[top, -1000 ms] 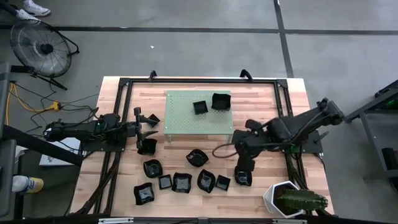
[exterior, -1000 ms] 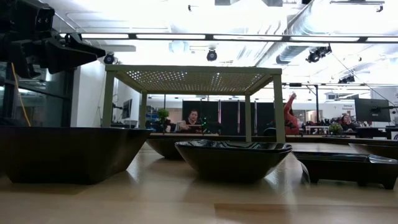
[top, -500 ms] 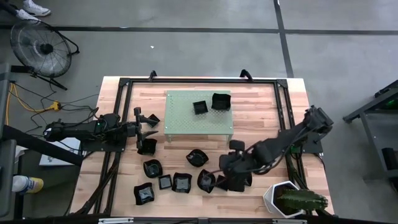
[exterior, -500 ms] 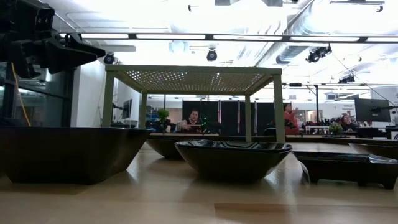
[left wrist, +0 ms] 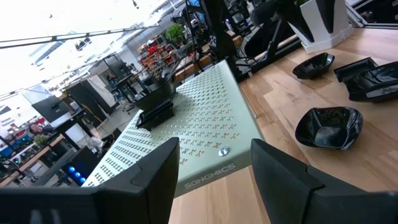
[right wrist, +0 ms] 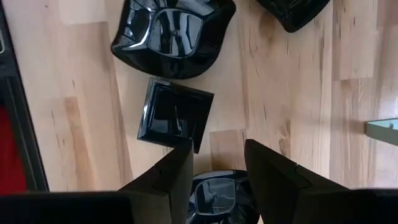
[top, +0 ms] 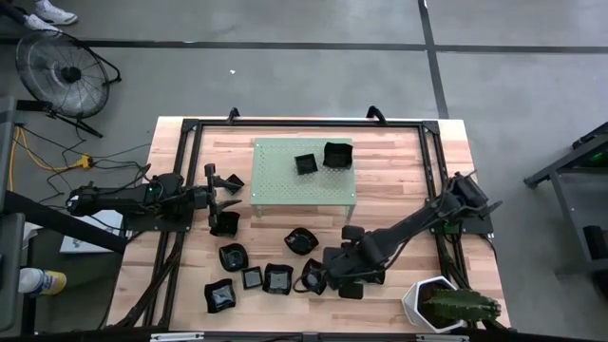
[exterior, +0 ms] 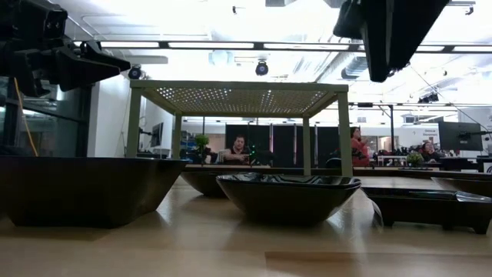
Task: Pick & Place Mini shaped plates
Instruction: Stack the square plate on top of the other square plates on the shelf
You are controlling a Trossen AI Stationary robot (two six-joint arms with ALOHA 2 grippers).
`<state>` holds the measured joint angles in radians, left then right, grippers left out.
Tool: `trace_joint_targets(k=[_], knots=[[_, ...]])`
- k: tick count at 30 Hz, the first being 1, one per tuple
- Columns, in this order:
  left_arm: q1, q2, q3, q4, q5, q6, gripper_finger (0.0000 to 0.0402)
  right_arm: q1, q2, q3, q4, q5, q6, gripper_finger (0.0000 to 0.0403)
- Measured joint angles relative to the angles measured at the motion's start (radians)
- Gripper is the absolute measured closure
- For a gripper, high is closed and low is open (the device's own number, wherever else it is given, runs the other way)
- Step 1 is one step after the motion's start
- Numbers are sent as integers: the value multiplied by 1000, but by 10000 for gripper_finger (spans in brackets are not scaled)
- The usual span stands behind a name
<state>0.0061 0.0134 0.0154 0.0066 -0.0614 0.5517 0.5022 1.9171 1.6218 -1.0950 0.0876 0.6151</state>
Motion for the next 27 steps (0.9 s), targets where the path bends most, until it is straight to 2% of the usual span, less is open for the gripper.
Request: trace_joint_targets(k=[4,9,13,27], knots=[[0,0,0,0,0,0,208,-8,3,-63,59,-42,53,263],[0,0,0,0,0,0,208,-20,-31,-237,255,-124,88,263],[0,0,0,0,0,0,208,-32,-56,-323,357,-172,92,263],[0,0,0,0,0,0,208,-117,-65,-408,438,-217,83,263]])
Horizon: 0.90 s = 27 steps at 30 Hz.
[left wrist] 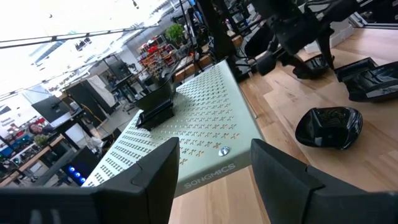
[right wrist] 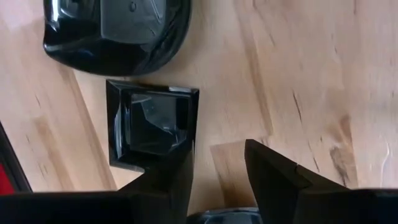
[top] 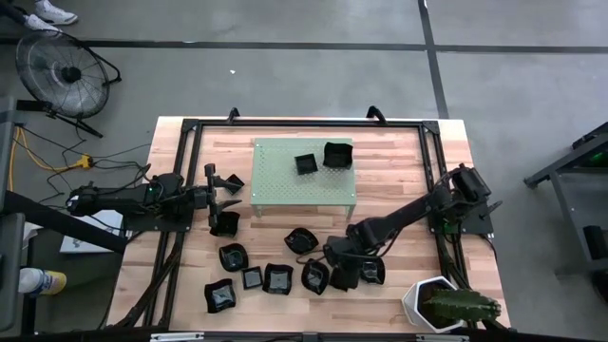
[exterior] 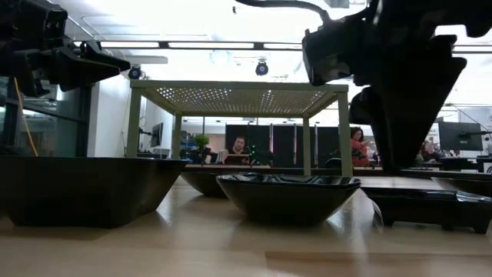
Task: Pick & Place Mini shaped plates
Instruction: Stack the square plate on top of the other square plates on the shelf
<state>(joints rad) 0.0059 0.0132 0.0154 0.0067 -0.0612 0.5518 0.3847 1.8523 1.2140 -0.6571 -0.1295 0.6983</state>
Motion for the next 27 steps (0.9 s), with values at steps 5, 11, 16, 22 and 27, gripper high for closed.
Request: trace_joint_targets(k=[5,11,16,22,27], knots=[[0,0,0,0,0,0,208,0,14,0,11,-16,4,263],[0,0,0,0,0,0,208,9,58,0,81,-46,9,263],[0,0,0,0,0,0,208,9,63,0,89,-47,9,263],[0,0,0,0,0,0,208,9,63,0,85,-46,9,275],[0,0,0,0,0,0,208,9,73,0,86,-49,2,306]])
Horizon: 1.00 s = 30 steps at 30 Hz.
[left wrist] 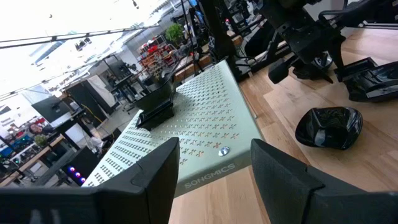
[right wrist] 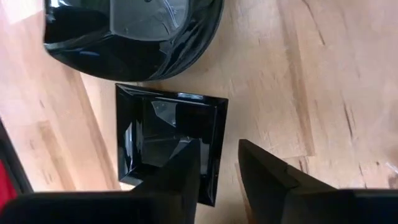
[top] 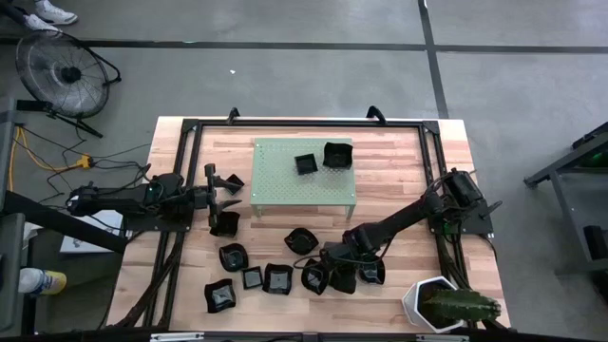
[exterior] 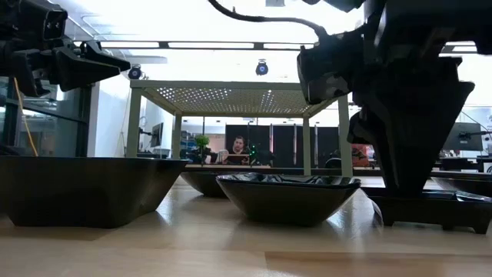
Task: Pick & Place Mini shaped plates
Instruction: Stack the square plate on top of the other square plates on the shelf
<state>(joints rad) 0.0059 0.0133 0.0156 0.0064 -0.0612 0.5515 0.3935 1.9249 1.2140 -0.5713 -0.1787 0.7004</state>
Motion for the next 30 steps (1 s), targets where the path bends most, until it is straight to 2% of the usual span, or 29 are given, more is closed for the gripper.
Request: trace_joint_targets(k=[15,21,30], knots=[[0,0,0,0,0,0,208,0,1,0,-3,1,-28,397],[0,0,0,0,0,0,208,0,-11,0,-9,2,-28,397],[0,0,0,0,0,0,208,-3,-117,0,-32,8,-29,400]])
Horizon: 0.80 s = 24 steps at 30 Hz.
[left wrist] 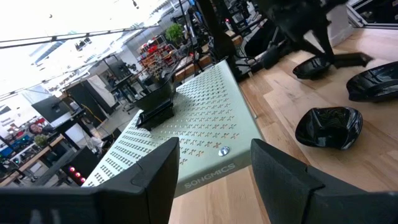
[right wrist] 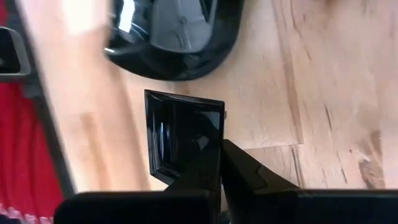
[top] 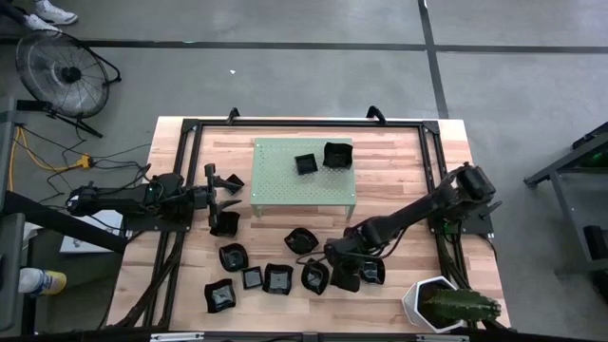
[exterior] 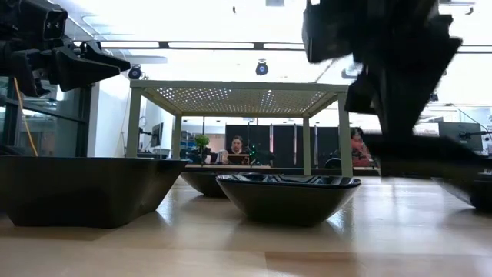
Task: Pick & Place Mini shaped plates
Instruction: Stack the square plate on top of the other square plates on the shelf
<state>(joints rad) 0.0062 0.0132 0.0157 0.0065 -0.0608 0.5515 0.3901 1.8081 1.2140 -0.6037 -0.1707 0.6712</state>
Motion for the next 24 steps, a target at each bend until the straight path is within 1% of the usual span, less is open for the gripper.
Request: trace_joint_targets(k=[5,10,14,24], knots=[[0,0,0,0,0,0,208,-24,-66,1,0,-1,0,400],[0,0,0,0,0,0,208,-71,-118,2,42,12,-1,401],[0,0,0,0,0,0,208,-120,-136,2,117,8,0,401],[0,0,0,0,0,0,208,-242,-135,2,371,-49,-23,400]])
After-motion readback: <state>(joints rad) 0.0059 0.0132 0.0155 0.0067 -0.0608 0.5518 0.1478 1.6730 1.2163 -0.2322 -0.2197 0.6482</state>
